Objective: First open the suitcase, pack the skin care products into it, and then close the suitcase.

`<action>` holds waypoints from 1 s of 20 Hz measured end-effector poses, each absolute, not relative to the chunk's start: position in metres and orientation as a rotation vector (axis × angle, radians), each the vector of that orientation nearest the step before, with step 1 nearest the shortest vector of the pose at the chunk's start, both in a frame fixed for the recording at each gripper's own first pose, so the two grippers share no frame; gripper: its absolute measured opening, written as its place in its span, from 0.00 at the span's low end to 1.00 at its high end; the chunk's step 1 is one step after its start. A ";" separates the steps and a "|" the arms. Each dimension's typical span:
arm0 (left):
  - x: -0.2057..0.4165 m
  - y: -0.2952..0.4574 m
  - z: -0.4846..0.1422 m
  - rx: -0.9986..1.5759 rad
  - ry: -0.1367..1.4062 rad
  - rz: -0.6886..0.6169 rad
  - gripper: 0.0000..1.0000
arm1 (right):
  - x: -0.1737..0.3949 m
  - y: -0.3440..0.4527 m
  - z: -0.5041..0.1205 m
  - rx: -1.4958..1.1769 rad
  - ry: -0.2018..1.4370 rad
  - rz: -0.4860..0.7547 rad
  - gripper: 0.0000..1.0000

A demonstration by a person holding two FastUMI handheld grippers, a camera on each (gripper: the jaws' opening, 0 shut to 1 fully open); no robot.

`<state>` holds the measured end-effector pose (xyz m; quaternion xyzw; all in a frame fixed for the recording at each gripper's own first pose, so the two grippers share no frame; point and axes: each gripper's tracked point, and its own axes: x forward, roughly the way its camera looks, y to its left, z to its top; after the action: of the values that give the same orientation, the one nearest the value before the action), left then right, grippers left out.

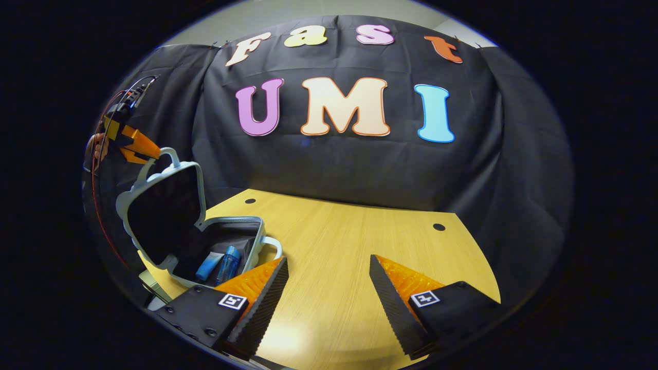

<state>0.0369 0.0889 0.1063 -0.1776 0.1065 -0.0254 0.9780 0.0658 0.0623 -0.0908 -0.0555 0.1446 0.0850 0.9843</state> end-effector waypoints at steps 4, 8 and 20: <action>0.074 0.020 0.080 -0.343 0.290 -0.146 0.07 | 0.057 0.039 -0.088 -0.104 0.289 0.136 0.99; 0.103 -0.036 0.024 -0.339 0.436 -0.215 0.08 | 0.053 0.021 -0.087 -0.112 0.286 0.102 0.99; 0.164 -0.066 -0.089 -0.302 0.641 -0.188 0.00 | 0.053 -0.003 -0.078 -0.085 0.258 0.043 1.00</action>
<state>0.1636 -0.0657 -0.0894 -0.1478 0.3133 -0.0919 0.9336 0.0534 -0.0026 -0.0783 -0.0424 0.1286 0.0213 0.9906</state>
